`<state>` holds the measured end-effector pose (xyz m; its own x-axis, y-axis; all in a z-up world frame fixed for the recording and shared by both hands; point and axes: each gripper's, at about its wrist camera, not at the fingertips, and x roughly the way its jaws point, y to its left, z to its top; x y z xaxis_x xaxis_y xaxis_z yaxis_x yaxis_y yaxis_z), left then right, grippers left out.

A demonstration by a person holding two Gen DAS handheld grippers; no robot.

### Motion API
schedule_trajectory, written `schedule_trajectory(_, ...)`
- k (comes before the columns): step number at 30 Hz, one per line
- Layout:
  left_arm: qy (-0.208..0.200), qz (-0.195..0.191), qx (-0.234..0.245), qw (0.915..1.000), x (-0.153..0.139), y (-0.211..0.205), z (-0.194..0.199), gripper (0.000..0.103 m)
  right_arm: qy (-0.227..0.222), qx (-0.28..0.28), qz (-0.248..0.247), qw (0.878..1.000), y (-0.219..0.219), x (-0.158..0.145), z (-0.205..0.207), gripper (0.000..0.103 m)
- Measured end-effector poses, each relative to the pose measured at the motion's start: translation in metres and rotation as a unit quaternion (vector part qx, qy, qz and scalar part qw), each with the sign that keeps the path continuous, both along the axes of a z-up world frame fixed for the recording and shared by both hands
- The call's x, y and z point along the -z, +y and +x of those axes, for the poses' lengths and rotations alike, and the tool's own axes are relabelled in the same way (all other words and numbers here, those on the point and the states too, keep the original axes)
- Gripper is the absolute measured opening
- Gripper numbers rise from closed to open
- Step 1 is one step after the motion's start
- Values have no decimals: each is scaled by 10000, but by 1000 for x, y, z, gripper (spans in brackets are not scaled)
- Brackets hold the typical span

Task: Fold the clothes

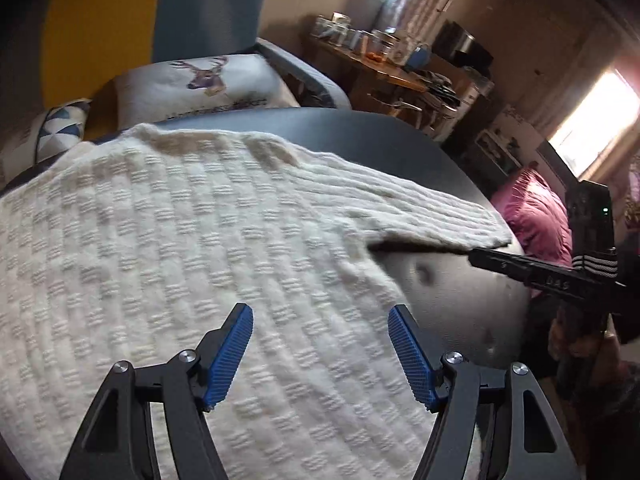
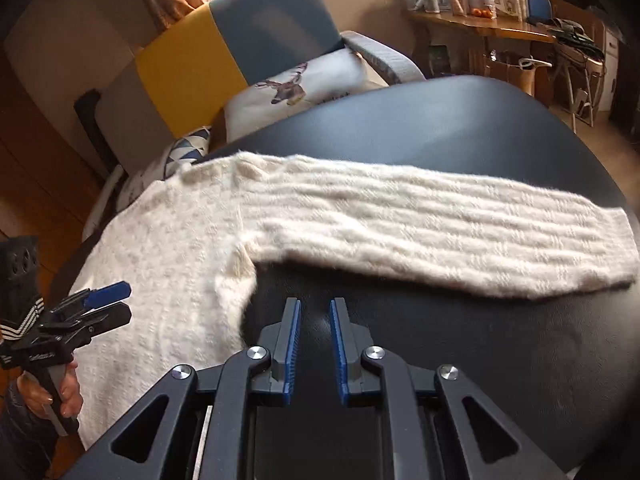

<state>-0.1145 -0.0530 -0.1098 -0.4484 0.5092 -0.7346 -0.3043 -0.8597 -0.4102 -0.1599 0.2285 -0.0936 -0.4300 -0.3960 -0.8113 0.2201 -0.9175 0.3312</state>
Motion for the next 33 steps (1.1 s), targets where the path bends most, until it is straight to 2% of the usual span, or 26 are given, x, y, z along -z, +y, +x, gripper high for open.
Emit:
schedule_trajectory(5,-259,256,150,9992,12,30,-12,71,-226,765,-215,9966,69,11,16,14)
schedule_trajectory(7,-366,348,188,9985,18,41,-17,69,-287,1253,-626,9897,105,13,22,14)
schedule_trajectory(8,-419,393,208,9981,20,46,-19,64,-307,1541,-870,9837,125,15,25,14)
schedule_trajectory(10,-526,484,246,9971,25,57,-24,64,-399,2258,-1732,9578,169,27,29,14)
schedule_trajectory(12,-632,576,284,9959,31,68,-28,64,-490,3001,-2571,9173,211,42,33,15)
schedule_trajectory(13,-685,621,303,9953,33,73,-31,64,-524,3364,-2936,8933,231,51,34,21)
schedule_trajectory(15,-618,769,126,9950,23,61,-29,65,-517,3869,-3296,8596,255,65,33,23)
schedule_trajectory(17,-570,795,-64,9952,17,44,-27,66,-529,4112,-3557,8376,267,76,26,23)
schedule_trajectory(20,-550,800,-333,9947,12,19,-25,67,-471,4325,-3456,8315,270,82,9,23)
schedule_trajectory(24,-703,856,-610,9920,18,-8,-22,68,-213,4650,-3434,8157,275,85,-9,21)
schedule_trajectory(27,-797,872,-657,9908,22,-13,-22,68,-141,4621,-3031,8333,270,81,-27,16)
schedule_trajectory(28,-824,877,-656,9906,22,-13,-22,68,-139,4511,-2800,8473,265,78,-34,9)
schedule_trajectory(29,-850,881,-655,9903,22,-13,-22,68,-130,4387,-2571,8609,260,74,-42,7)
schedule_trajectory(31,-886,818,-595,9909,17,-4,-27,68,34,3924,-2189,8934,243,61,-56,6)
schedule_trajectory(33,-984,1059,-386,9888,7,9,-37,68,275,3451,-1930,9181,225,46,-64,6)
